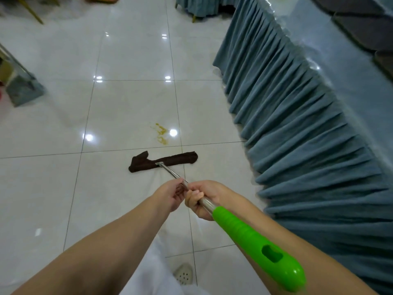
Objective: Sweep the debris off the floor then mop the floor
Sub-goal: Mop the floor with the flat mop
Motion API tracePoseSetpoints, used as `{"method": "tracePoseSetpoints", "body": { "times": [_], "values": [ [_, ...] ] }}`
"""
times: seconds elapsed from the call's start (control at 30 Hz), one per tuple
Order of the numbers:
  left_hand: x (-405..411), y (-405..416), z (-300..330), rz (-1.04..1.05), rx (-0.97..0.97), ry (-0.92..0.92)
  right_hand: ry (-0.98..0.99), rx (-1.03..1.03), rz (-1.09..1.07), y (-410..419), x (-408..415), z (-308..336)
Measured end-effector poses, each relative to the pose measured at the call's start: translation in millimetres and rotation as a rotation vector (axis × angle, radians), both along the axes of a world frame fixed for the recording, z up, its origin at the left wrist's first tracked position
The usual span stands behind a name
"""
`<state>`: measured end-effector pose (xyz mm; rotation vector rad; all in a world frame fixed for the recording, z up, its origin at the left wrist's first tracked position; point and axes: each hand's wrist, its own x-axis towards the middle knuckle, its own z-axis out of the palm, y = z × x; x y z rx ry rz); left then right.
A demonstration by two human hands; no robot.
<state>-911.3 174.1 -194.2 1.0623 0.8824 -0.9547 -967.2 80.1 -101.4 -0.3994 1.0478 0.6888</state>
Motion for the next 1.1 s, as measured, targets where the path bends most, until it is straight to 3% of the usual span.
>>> {"method": "tracePoseSetpoints", "body": {
  "times": [0.4, 1.1],
  "values": [
    [150, -3, -2, -0.018, 0.008, -0.004, 0.005, 0.008, -0.111, 6, 147, -1],
    [379, 5, 3, -0.276, 0.112, -0.036, 0.071, -0.116, -0.088, 21, 364, -2]
  ]
}}
